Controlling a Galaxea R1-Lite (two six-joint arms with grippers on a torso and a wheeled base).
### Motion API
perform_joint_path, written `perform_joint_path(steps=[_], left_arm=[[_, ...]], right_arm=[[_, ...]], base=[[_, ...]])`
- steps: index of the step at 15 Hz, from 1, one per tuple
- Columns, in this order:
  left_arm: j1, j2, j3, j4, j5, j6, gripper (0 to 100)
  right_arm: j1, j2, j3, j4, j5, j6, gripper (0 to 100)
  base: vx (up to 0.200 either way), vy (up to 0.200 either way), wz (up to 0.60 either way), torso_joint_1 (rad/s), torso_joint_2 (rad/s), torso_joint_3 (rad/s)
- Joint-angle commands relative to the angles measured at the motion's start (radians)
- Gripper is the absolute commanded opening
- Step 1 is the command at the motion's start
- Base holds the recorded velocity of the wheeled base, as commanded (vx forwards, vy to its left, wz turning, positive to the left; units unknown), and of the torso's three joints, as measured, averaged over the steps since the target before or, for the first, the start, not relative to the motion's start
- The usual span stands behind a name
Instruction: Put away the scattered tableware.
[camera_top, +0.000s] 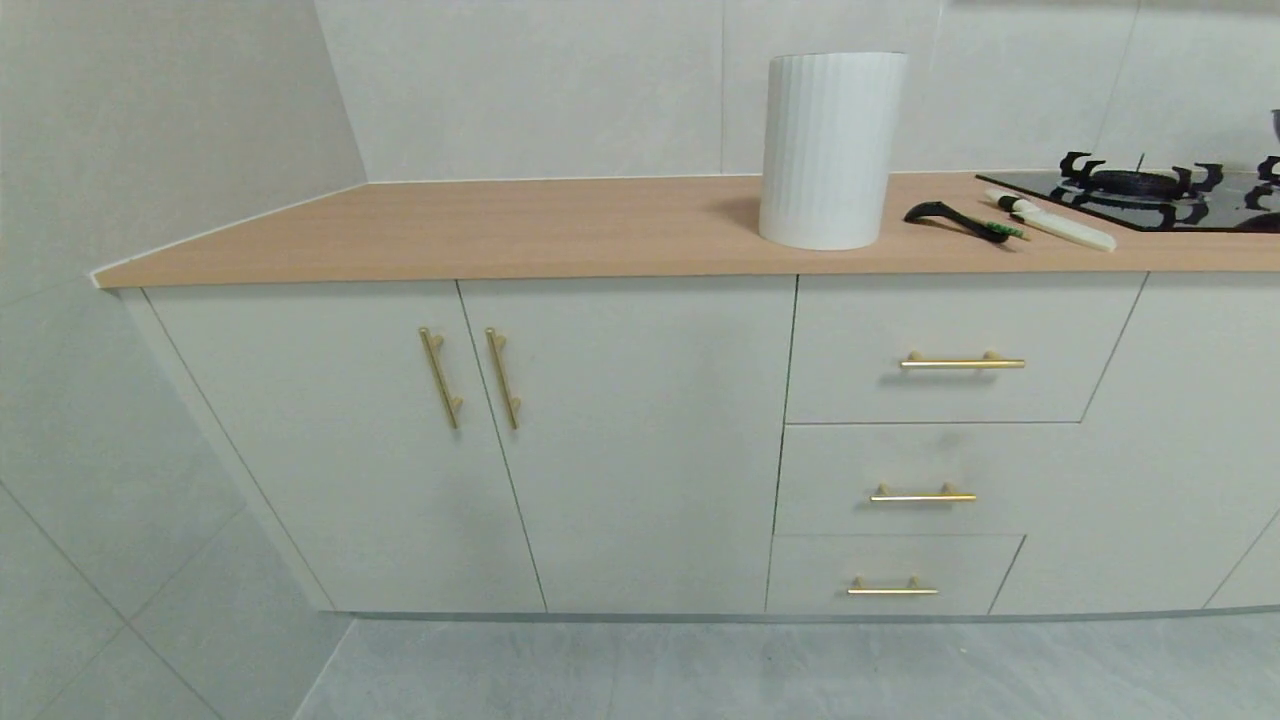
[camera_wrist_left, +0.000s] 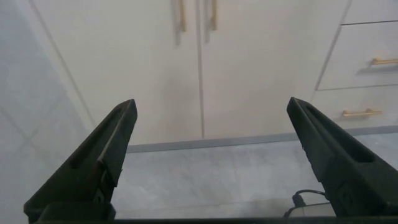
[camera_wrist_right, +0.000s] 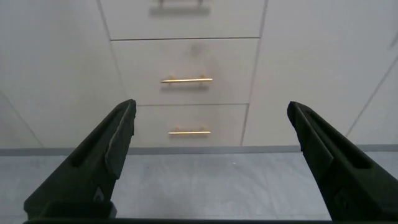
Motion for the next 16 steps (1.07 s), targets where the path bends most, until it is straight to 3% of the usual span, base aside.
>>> perform_joint_path(steps=[1,13,16], left_arm=[[0.000,0.001,0.000,0.000,0.000,0.000,100],[0.000,0.001,0.000,0.000,0.000,0.000,100],[0.000,0.001,0.000,0.000,0.000,0.000,100]], right_arm=[[0.000,0.002,0.000,0.000,0.000,-0.001,100],[0.000,0.002,0.000,0.000,0.000,0.001,100],[0.000,0.002,0.000,0.000,0.000,0.001,100]], base=[[0.000,-0.200,0.00,0.007,0.01,0.002],[0.000,-0.017,0.00,0.000,0.00,0.000],[0.200,0.000,0.00,-0.002,0.01,0.005]])
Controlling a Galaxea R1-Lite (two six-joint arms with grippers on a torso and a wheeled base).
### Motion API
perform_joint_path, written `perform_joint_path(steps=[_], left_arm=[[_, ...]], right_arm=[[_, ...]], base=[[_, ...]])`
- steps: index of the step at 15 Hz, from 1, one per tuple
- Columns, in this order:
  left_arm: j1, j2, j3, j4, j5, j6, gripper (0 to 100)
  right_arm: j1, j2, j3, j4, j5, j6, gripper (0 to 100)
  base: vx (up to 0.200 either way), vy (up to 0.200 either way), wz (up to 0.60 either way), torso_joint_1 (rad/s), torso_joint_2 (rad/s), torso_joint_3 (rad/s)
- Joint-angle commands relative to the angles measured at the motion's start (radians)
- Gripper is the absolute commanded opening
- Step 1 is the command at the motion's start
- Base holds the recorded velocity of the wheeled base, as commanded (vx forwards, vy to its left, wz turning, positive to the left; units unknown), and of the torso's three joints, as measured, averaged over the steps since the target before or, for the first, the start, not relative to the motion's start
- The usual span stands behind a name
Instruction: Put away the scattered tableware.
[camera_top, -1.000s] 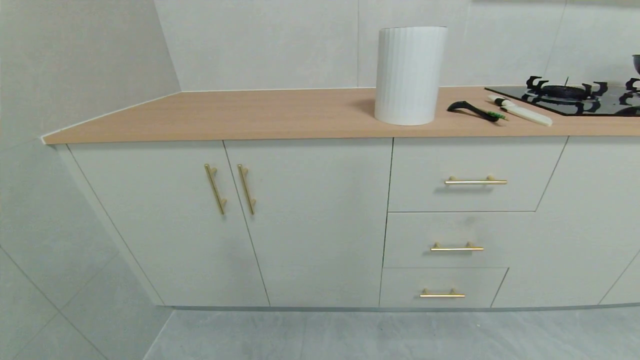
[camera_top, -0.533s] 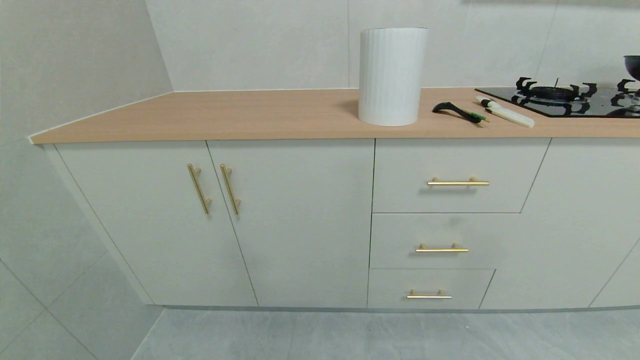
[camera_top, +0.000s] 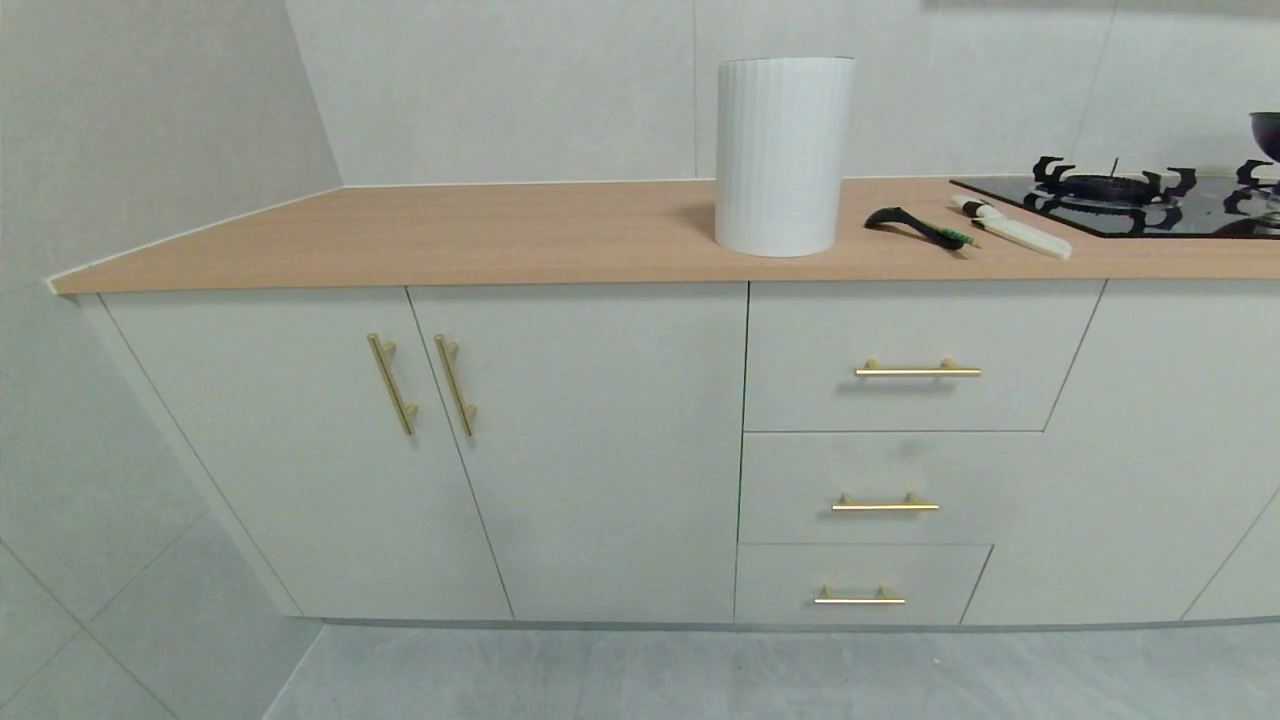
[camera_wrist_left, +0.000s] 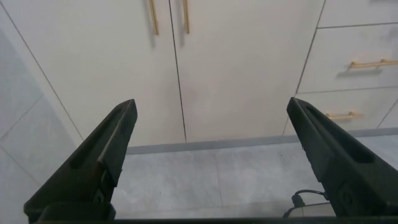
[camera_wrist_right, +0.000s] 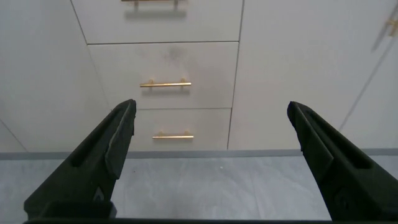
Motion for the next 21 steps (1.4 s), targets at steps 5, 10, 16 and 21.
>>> perform_joint_path(steps=[5,10,16,21], left_arm=[[0.000,0.001,0.000,0.000,0.000,-0.002,100],[0.000,0.001,0.000,0.000,0.000,-0.002,100],[0.000,0.001,0.000,0.000,0.000,-0.002,100],[0.000,0.001,0.000,0.000,0.000,-0.002,100]], right_arm=[[0.000,0.002,0.000,0.000,0.000,-0.002,100],[0.000,0.002,0.000,0.000,0.000,-0.002,100],[0.000,0.002,0.000,0.000,0.001,-0.002,100],[0.000,0.000,0.000,0.000,0.003,-0.002,100]], base=[[0.040,0.000,0.00,0.001,0.00,0.000],[0.000,0.000,-0.12,0.000,0.00,0.001],[0.000,0.000,0.00,0.000,0.00,0.000],[0.000,0.000,0.00,0.000,0.00,0.000]])
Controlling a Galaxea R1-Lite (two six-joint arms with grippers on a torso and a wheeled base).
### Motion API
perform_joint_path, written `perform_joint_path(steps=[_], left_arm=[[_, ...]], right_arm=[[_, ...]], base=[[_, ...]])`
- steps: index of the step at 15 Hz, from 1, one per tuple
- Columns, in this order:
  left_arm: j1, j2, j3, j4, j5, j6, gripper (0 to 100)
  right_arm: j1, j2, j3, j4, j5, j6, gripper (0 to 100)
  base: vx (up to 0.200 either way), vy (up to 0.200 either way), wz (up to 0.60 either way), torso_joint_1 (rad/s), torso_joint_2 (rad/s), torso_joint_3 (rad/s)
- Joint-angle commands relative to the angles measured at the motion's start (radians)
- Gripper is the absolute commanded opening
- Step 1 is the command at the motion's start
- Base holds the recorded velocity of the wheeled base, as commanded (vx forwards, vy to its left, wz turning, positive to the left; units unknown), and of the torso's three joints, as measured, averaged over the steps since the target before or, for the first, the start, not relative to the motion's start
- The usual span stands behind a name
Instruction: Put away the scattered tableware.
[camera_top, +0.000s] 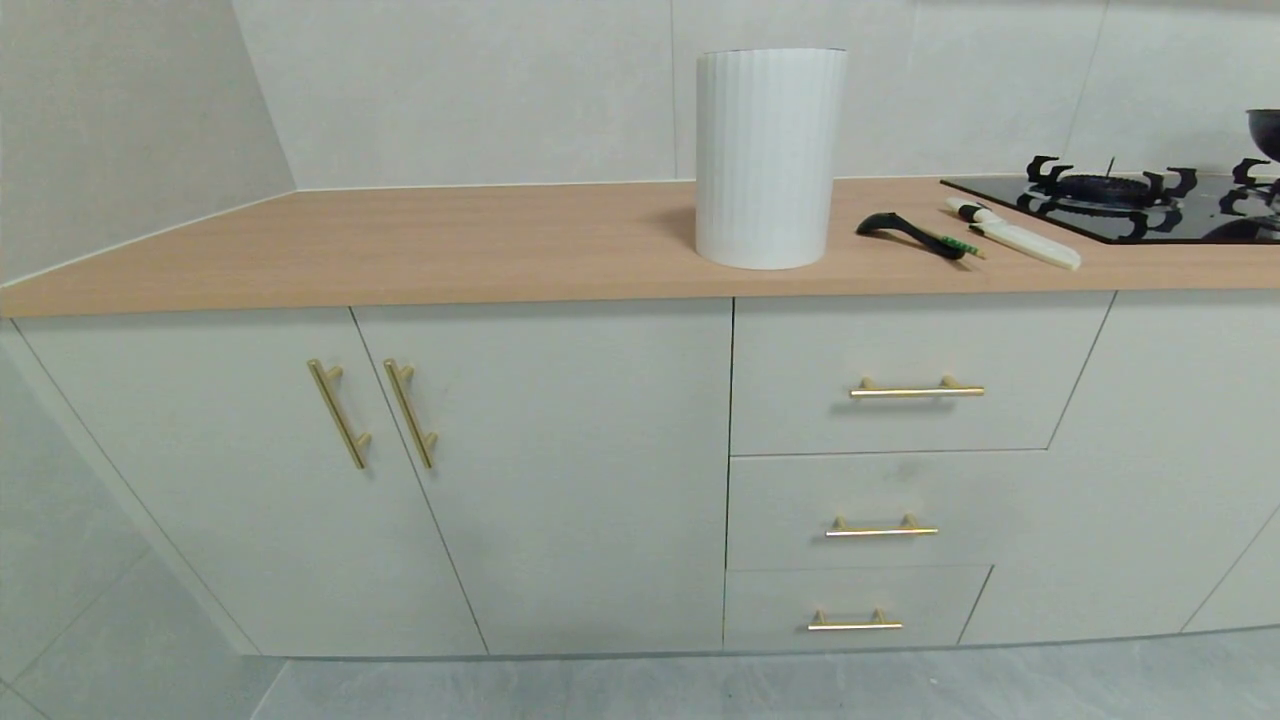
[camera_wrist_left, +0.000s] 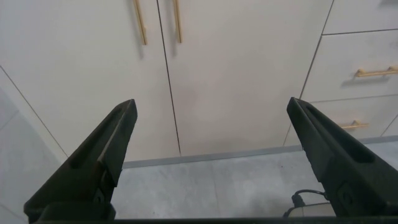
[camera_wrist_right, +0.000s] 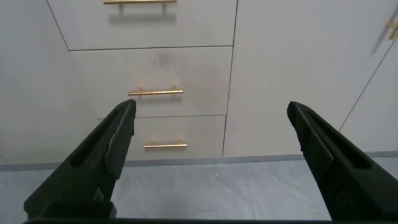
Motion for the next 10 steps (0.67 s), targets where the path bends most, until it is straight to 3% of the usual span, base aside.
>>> perform_joint_path(steps=[1,3,5,10], left_arm=[[0.000,0.001,0.000,0.000,0.000,0.000,100],[0.000,0.001,0.000,0.000,0.000,0.000,100],[0.000,0.001,0.000,0.000,0.000,0.000,100],[0.000,0.001,0.000,0.000,0.000,0.000,100]], right_arm=[[0.000,0.000,0.000,0.000,0.000,0.000,100],[0.000,0.000,-0.026,-0.009,0.023,0.000,100],[0.011,0.054,-0.141,-0.009,0.100,0.077,100],[0.109,0.471,-0.173,-0.009,0.131,0.067,100]], base=[[0.000,0.000,0.00,0.000,0.00,0.000],[0.000,0.000,0.00,0.000,0.00,0.000],[0.000,0.000,0.00,0.000,0.00,0.000],[0.000,0.000,0.00,0.000,0.00,0.000]])
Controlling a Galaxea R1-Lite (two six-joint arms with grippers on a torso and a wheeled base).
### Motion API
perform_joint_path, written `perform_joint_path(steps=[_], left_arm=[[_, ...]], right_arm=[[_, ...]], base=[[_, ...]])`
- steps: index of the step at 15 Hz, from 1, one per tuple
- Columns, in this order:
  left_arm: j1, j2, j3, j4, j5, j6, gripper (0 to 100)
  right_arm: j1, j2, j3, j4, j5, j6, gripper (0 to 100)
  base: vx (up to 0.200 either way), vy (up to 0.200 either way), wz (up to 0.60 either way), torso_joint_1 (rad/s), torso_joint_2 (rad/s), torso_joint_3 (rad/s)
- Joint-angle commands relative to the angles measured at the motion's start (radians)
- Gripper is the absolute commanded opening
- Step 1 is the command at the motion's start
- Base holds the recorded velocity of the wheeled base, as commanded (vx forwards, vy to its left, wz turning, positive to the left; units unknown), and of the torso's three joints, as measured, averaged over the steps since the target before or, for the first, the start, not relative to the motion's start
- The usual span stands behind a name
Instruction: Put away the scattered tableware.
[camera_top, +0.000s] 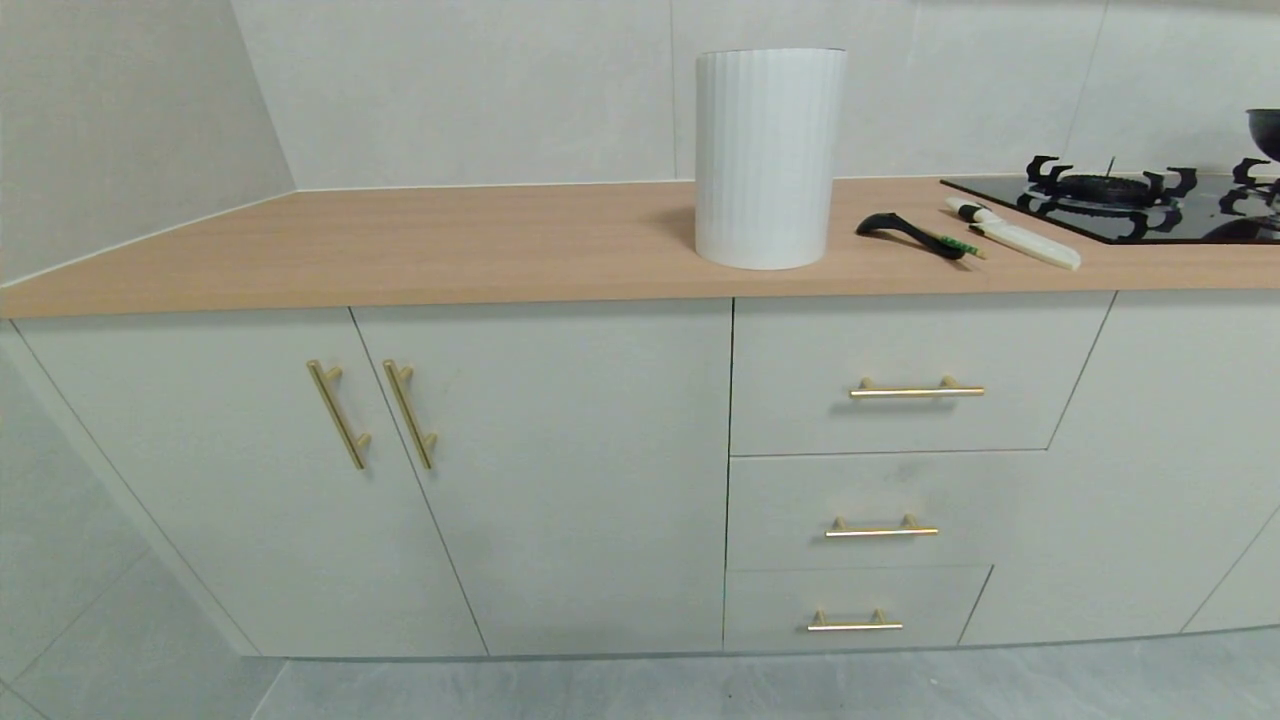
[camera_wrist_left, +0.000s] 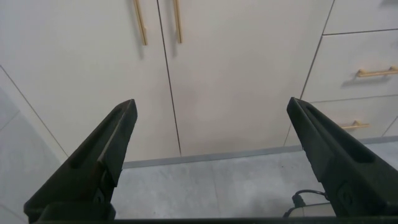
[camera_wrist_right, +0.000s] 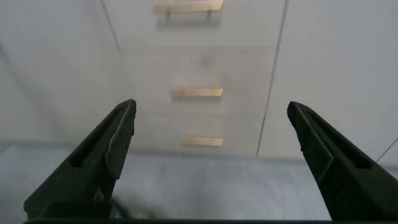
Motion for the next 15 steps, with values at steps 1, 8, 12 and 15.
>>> perform_joint_path(steps=[1,8,12,15], left_arm=[[0.000,0.001,0.000,0.000,0.000,0.000,100],[0.000,0.001,0.000,0.000,0.000,0.000,100],[0.000,0.001,0.000,0.000,0.000,0.000,100],[0.000,0.001,0.000,0.000,0.000,0.000,100]], right_arm=[[0.083,0.324,-0.043,-0.006,0.013,0.001,100],[0.127,0.907,-0.137,-0.167,0.022,0.001,100],[0.127,1.307,-0.148,-0.512,0.014,-0.066,100],[0.129,1.528,-0.203,-0.707,-0.006,-0.071,100]], base=[[0.000,0.000,0.00,0.000,0.00,0.000],[0.000,0.000,0.00,0.000,0.00,0.000],[0.000,0.000,0.00,0.000,0.00,0.000],[0.000,0.000,0.00,0.000,0.00,0.000]])
